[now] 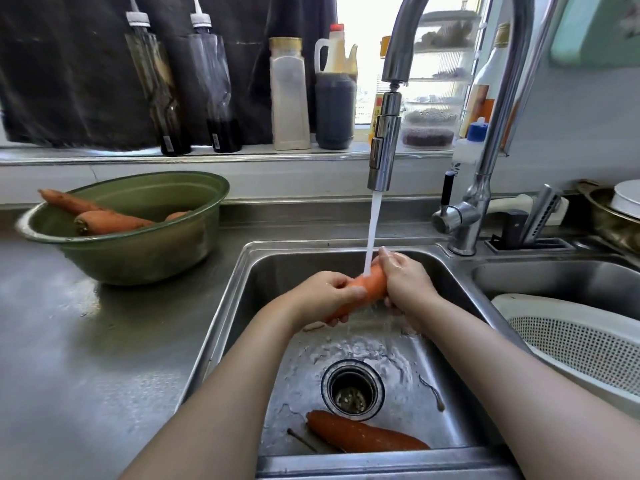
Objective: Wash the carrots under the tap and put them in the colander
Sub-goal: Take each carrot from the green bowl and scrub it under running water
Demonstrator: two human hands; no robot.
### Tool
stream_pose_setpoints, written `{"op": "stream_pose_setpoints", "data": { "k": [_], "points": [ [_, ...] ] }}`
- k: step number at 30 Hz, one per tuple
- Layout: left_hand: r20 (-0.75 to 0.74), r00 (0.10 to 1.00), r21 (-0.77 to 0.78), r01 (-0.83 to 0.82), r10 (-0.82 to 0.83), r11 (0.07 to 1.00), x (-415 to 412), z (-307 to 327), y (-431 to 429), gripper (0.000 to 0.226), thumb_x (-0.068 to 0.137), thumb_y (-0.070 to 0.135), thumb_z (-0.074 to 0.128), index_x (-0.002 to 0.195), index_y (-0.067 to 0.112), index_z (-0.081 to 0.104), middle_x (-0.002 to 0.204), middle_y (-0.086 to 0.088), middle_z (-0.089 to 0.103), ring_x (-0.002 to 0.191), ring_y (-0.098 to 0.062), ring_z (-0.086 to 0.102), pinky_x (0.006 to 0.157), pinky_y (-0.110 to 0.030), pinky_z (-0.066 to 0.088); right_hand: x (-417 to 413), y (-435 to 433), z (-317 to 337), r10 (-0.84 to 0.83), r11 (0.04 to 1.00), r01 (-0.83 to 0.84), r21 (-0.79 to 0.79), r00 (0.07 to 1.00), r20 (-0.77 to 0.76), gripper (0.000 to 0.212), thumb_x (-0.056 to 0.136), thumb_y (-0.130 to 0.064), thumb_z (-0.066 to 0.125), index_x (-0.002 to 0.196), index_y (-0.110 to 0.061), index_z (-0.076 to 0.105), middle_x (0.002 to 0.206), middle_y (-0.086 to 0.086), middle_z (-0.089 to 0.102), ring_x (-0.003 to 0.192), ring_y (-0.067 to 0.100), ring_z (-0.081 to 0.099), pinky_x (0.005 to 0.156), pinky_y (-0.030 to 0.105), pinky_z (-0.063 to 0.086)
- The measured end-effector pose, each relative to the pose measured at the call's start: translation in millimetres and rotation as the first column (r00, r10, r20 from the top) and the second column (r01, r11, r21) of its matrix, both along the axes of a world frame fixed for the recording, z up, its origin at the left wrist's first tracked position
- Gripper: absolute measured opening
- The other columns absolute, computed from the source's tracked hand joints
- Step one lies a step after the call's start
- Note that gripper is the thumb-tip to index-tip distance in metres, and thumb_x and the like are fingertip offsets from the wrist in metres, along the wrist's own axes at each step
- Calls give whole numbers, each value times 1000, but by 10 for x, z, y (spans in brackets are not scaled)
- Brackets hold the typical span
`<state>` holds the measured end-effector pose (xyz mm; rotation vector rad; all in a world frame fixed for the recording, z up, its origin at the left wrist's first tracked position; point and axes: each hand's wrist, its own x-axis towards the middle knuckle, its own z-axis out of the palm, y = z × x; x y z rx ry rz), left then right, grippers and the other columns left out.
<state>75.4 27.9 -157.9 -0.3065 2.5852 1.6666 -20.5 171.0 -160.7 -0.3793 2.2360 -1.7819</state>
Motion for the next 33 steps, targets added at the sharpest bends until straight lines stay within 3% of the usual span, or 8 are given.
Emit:
{"op": "stream_pose_setpoints", "data": {
  "k": [4,6,13,19,22,25,29,33],
  "points": [
    [-47,999,-56,-21,18,998,20,-10,-113,23,103,27,60,115,13,73,81,-7,63,61,-11,60,55,-22,45,12,95,19,248,968,-246,-42,967,51,20,108,-29,52,124,-21,61,94,15,63,51,13,52,40,22,41],
    [-42,999,-73,-17,14,997,47,-20,-176,23,104,27,59,114,12,73,77,-5,64,58,-8,60,52,-20,44,42,130,21,323,946,-323,13,945,45,40,97,-19,71,134,-21,55,104,15,61,62,15,55,46,21,45],
    [15,1000,-38,18,-17,999,106,-5,-346,22,107,29,54,111,18,73,80,2,71,66,-13,65,58,-22,48,201,-47,8,227,973,-221,68,968,-107,16,100,-35,65,108,-21,66,79,4,64,48,12,52,42,25,41],
    [172,979,41,101,-106,994,78,-57,-147,22,111,27,45,124,14,57,105,-7,69,73,-19,67,62,-29,55,153,-71,-48,80,991,-53,125,971,-225,45,105,-42,43,80,-23,75,75,0,75,73,19,71,67,35,57],
    [183,982,-36,59,-52,998,29,-89,-106,30,110,42,38,120,18,55,96,-6,64,68,-19,59,59,-31,48,143,-17,-30,158,987,-157,46,987,-15,44,113,-38,33,105,-17,70,52,-2,62,38,11,51,40,22,39],
    [200,980,-13,-12,14,1000,28,-119,-178,49,104,64,36,116,23,62,84,-3,64,63,-18,56,58,-29,45,134,39,-8,348,928,-300,-223,910,225,31,113,-19,38,135,-7,56,76,12,63,43,13,49,38,22,38],
    [221,968,58,-133,117,989,86,-133,-241,82,88,87,37,107,15,72,70,-2,64,52,-18,51,50,-25,40,189,41,31,517,835,-406,-371,810,277,31,109,-5,43,137,-12,55,76,7,56,55,14,53,47,24,44],
    [190,977,177,-127,93,976,97,-156,-197,86,84,92,35,94,14,70,68,-5,63,50,-20,52,50,-28,42,257,-42,51,462,871,-388,-301,855,236,23,111,-22,44,130,-18,58,69,3,50,50,11,47,41,21,37]
  ]
}}
